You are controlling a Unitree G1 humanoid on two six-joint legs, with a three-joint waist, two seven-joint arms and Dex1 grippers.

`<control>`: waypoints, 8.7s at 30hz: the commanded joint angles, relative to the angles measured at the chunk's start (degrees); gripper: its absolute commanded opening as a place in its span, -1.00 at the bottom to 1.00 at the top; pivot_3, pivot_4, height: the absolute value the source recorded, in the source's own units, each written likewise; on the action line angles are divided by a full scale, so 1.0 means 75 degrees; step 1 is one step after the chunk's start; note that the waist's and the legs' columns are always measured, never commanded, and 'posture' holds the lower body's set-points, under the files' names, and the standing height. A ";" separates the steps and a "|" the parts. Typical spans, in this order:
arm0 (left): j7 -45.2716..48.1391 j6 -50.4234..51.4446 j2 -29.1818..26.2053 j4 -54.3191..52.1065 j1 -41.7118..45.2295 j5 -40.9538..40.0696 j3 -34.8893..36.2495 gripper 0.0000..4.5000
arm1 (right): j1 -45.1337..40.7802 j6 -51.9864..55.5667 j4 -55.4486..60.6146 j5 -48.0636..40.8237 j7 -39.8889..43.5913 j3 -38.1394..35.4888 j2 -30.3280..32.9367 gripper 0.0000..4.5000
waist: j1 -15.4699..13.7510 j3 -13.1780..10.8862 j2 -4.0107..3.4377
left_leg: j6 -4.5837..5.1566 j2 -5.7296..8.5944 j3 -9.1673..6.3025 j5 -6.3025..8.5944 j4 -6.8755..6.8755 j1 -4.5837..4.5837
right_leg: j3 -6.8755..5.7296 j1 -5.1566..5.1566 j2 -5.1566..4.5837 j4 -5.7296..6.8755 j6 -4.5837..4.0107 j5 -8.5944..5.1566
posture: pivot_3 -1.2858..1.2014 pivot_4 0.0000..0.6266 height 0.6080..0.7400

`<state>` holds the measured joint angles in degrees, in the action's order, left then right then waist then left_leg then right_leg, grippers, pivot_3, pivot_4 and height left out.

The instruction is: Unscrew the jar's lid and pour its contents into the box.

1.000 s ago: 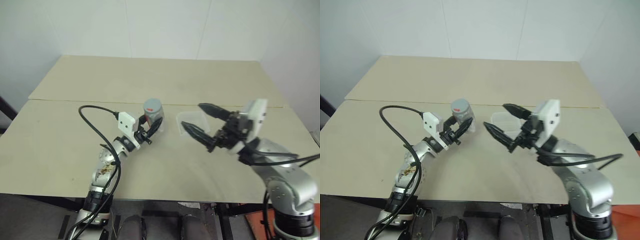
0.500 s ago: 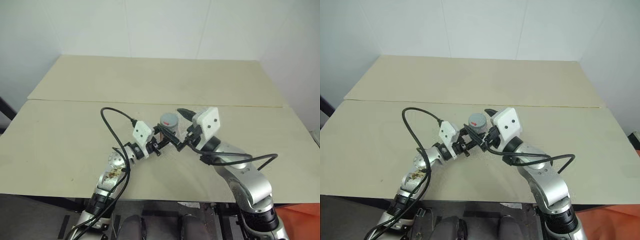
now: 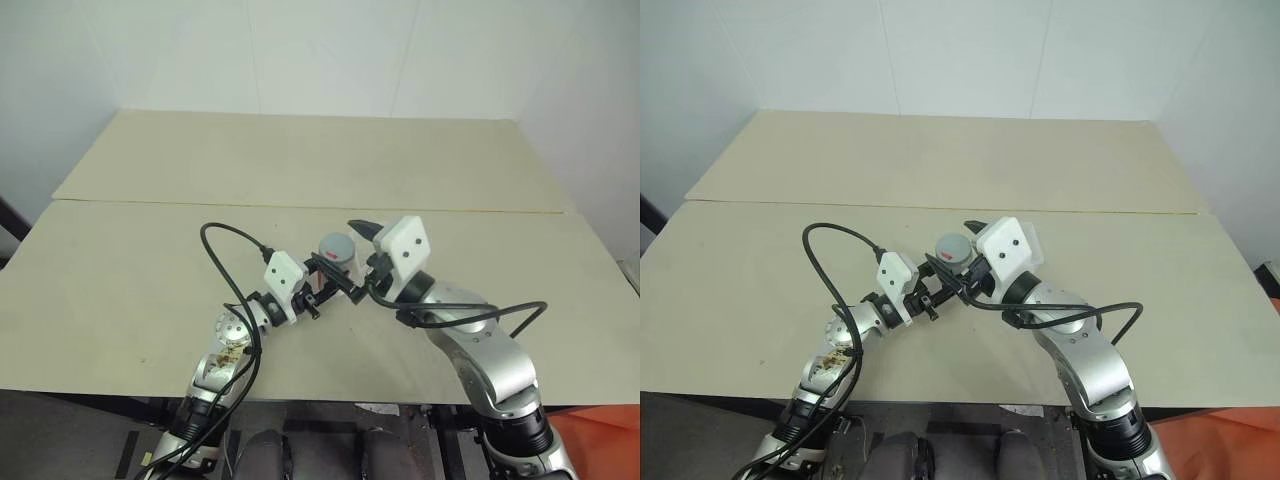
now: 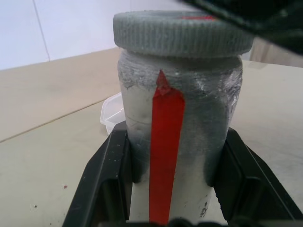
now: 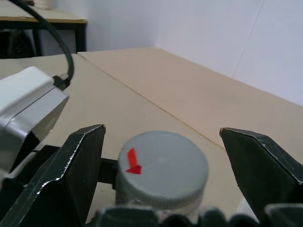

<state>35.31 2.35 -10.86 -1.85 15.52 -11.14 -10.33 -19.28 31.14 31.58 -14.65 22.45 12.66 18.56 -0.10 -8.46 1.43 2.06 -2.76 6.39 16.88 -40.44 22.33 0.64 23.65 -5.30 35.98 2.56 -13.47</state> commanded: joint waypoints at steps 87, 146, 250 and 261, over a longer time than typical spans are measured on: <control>0.1373 -0.0632 -0.0021 -0.0515 -0.0230 -0.0716 -0.0167 -0.14 | -0.3845 -0.3900 -0.7090 -0.3017 0.9204 -0.0820 0.1500 0.99 | 0.0067 -0.0001 -0.0001 | -0.0003 -0.0008 0.0015 -0.0004 0.0001 0.0029 | 0.0011 0.0054 -0.0006 0.0015 -0.0006 0.0005 | 0.03 -0.52 1.00; 0.1120 -0.0895 -0.0020 -0.0056 -0.0094 -0.0322 -0.0210 -0.14 | 0.0745 0.0231 0.1206 0.0588 -0.0100 -0.0369 -0.0034 0.25 | -0.0030 0.0001 -0.0002 | 0.0002 0.0002 0.0007 -0.0016 0.0000 0.0051 | 0.0007 0.0066 0.0000 0.0010 -0.0008 0.0007 | 0.03 -0.52 1.00; 0.1520 -0.0967 -0.0187 -0.0027 -0.0091 -0.0564 -0.0314 -0.14 | -0.0355 -0.2203 -0.0898 -0.0980 0.2549 -0.0635 0.0929 0.99 | -0.0066 0.0000 -0.0003 | 0.0004 0.0000 0.0009 -0.0027 -0.0008 0.0062 | -0.0002 0.0069 -0.0002 0.0006 -0.0008 0.0020 | 0.03 -0.52 1.00; 0.1561 -0.1010 -0.0162 0.0017 -0.0081 -0.0543 -0.0282 -0.14 | -0.0164 -0.1890 -0.0887 -0.0879 0.2391 -0.0740 0.0946 0.99 | -0.0063 0.0000 -0.0003 | 0.0005 -0.0001 0.0009 -0.0027 -0.0008 0.0062 | -0.0002 0.0069 -0.0001 0.0007 -0.0008 0.0020 | 0.03 -0.52 1.00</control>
<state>46.82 -3.57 -12.32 -1.26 14.04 -15.36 -12.44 -20.67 16.84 23.32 -20.97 40.96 8.46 25.48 -0.57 -8.46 1.40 2.10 -2.76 6.46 16.68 -40.50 22.79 0.62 24.16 -5.31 36.03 2.50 -13.32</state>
